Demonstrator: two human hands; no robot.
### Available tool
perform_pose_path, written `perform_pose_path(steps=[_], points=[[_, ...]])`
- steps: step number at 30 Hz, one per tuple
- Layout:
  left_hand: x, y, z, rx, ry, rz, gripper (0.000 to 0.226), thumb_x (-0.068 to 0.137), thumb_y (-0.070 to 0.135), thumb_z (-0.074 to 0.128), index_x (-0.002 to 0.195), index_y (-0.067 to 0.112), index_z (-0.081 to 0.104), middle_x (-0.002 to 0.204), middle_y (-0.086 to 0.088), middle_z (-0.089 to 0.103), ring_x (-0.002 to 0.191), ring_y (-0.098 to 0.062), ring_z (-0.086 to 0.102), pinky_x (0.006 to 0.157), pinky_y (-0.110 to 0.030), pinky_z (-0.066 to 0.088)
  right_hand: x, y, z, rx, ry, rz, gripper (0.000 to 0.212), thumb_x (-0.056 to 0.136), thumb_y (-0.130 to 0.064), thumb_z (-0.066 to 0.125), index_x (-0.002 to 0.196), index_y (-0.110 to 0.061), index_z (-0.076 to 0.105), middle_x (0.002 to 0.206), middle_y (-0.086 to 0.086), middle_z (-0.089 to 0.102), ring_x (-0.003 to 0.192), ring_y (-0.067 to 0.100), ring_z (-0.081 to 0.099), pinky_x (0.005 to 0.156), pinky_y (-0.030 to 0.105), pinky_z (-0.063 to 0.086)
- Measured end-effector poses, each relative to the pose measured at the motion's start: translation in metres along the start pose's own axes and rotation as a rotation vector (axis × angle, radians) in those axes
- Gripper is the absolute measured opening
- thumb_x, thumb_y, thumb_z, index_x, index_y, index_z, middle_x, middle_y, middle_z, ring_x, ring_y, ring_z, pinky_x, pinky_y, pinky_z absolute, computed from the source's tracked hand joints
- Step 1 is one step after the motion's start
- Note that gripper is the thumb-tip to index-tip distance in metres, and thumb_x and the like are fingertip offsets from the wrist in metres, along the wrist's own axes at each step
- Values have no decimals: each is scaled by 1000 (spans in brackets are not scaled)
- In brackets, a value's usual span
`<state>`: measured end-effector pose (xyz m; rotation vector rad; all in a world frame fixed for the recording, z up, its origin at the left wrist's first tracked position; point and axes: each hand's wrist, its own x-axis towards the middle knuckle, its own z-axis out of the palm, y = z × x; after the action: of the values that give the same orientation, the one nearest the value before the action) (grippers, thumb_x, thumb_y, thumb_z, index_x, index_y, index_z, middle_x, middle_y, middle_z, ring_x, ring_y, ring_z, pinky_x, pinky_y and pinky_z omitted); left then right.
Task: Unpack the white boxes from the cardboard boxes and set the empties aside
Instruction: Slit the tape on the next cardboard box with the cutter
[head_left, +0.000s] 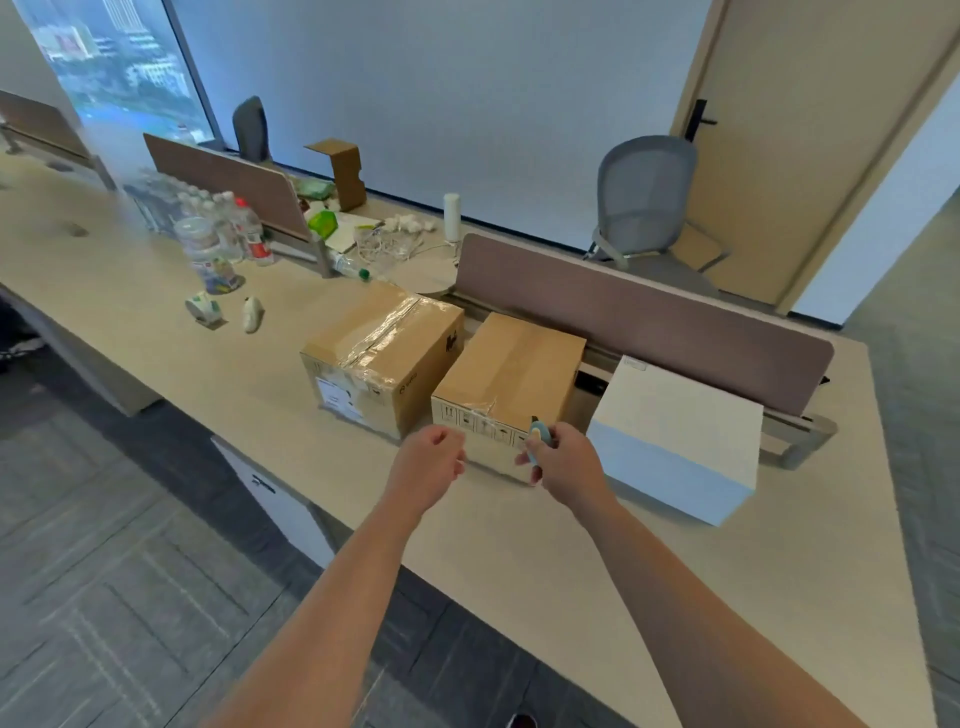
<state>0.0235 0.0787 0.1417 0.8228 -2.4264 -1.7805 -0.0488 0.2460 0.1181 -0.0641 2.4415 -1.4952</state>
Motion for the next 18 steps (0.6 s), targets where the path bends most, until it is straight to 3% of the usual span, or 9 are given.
perform_pose_path(steps=[5, 10, 14, 18], points=[[64, 9, -2, 49, -32, -13, 24, 92, 36, 53, 90, 17, 68, 87, -4, 68, 81, -21, 64, 85, -46, 55, 59, -1, 15, 3, 62, 0, 12, 102, -26, 54, 100, -16, 61, 86, -1, 73, 61, 12, 60, 55, 23, 44], [131, 18, -2, 181, -66, -35, 30, 95, 30, 49, 100, 6, 65, 83, -4, 60, 75, -16, 53, 65, -30, 42, 131, 3, 31, -6, 100, 43, 17, 100, -31, 57, 92, -18, 64, 84, 6, 69, 68, 16, 58, 63, 33, 48], [183, 23, -6, 236, -93, -25, 18, 98, 33, 50, 94, 22, 64, 90, 0, 62, 75, -8, 52, 64, -23, 39, 173, 6, 38, -143, 192, 83, 23, 101, -34, 53, 87, -17, 58, 75, 0, 54, 66, 12, 48, 56, 27, 33], [225, 25, -8, 250, -161, -16, 14, 98, 35, 50, 91, 27, 60, 89, 6, 60, 74, -5, 51, 63, -20, 39, 198, 11, 38, -250, 336, 158, 21, 101, -33, 52, 89, -18, 60, 79, -1, 60, 68, 7, 51, 55, 23, 34]])
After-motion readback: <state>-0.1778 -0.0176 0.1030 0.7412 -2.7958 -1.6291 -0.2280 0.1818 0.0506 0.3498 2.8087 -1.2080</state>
